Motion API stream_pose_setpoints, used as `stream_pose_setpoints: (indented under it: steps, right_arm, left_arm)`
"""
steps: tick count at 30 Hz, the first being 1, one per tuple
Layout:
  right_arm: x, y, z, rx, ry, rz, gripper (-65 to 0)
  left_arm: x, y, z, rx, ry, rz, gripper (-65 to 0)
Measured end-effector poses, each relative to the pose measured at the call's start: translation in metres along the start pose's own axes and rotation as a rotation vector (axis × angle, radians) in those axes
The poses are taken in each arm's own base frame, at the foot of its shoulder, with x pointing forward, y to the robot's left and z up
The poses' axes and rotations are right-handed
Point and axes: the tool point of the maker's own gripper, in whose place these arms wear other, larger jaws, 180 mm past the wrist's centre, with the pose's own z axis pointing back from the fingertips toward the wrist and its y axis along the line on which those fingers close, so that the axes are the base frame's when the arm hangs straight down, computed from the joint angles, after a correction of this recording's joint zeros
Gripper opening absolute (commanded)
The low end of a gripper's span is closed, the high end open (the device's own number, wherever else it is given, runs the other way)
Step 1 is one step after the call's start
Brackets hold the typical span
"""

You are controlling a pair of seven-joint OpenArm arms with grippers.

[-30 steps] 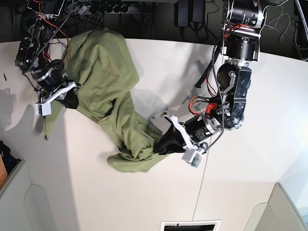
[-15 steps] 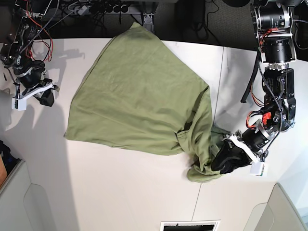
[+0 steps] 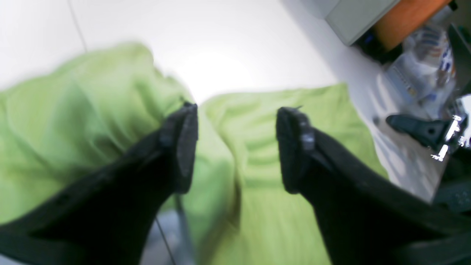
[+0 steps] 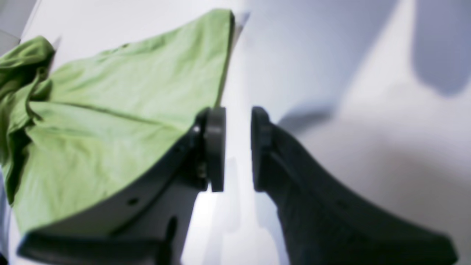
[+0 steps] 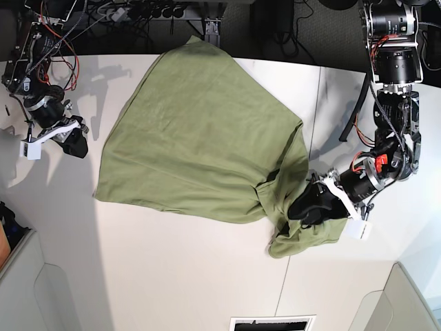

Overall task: Layout the t-shirt on the table in an organized manner, then fold the t-shirt properly
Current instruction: 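Regrasp the bunched shirt fabric with the left gripper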

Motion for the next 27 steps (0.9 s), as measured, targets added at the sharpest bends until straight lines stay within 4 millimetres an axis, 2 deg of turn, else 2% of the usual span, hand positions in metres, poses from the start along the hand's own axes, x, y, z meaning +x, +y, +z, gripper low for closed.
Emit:
stream_pose_setpoints:
  steps: [3,5,9,11,14,18,22,26,27]
  right_arm:
    - [-0.012,0.019,-0.010,0.041,0.022,-0.017,-52.4]
    - [-0.019,0.034,-0.017,0.074,0.041,-0.014,-50.5]
    - [-0.029,0.054,-0.030,0.108,0.086,0.037,-43.4]
    - [-0.028,0.062,-0.035,0.127,0.090,0.055,-43.4]
    - [-0.030,0.072,-0.042,0.135,0.108,0.090,-43.4]
    - [-0.030,0.082,-0.049,0.145,0.128,0.138,-43.4]
    - [-0.038,0.083,-0.052,0.129,0.151,0.173,-43.5]
    - [-0.046,0.093,-0.058,0.128,0.173,0.205,-43.6]
    - [-0.048,0.094,-0.060,0.119,0.176,0.204,-45.2]
  left_arm:
    - [-0.038,-0.015,-0.003,-0.027,0.104,-0.004,-25.8]
    - [-0.051,-0.027,-0.011,-0.035,0.126,-0.041,-25.8]
    - [-0.070,-0.040,-0.037,-0.003,0.170,-0.224,-25.9]
    - [-0.073,-0.043,-0.043,0.009,0.172,-0.304,-25.9]
    - [-0.068,-0.021,-0.045,0.146,0.164,-0.393,-25.9]
    - [-0.067,-0.004,-0.043,0.255,0.184,-0.472,-25.9]
    - [-0.063,0.000,-0.046,0.300,0.192,-0.517,-25.9]
    - [-0.066,0.002,-0.048,0.343,0.204,-0.553,-25.9]
    - [-0.066,0.002,-0.049,0.349,0.207,-0.563,-25.9]
